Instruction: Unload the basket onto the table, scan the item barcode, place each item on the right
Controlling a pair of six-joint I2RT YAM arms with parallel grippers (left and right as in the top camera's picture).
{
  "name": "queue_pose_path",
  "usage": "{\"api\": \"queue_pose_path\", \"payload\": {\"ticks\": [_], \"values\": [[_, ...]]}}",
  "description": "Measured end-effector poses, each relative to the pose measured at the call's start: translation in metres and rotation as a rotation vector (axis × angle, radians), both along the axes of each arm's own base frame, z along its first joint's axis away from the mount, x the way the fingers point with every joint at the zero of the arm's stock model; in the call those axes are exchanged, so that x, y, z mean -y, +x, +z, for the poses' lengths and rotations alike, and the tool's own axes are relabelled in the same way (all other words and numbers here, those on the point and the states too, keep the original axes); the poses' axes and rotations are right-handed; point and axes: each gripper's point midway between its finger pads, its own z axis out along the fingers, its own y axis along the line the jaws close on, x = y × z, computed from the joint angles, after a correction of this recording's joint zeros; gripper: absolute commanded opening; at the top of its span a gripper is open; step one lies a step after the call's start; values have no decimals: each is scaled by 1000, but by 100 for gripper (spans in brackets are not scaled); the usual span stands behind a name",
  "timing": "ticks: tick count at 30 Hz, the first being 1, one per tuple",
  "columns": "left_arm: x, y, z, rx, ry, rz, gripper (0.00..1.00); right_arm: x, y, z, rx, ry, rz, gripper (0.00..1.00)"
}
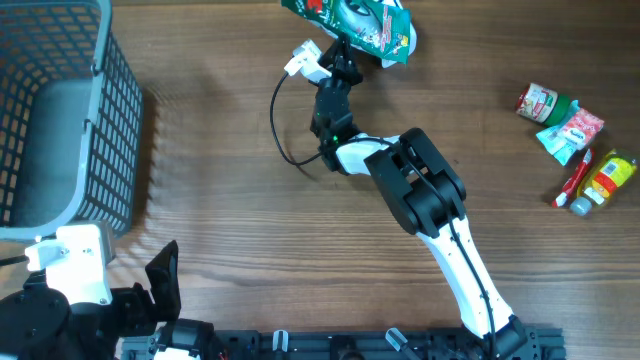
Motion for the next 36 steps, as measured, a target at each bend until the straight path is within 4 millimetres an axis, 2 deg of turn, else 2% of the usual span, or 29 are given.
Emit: {"api": "queue_pose_path", "payload": {"ticks": [21, 26, 36], "values": [[0, 0, 0, 0, 0, 0, 100, 0, 0, 0, 15, 73, 10, 4], [0, 0, 0, 0, 0, 0, 100, 0, 1, -5, 4, 111, 15, 4], [0, 0, 0, 0, 0, 0, 100, 8, -3, 8, 61, 148, -21, 4]]}}
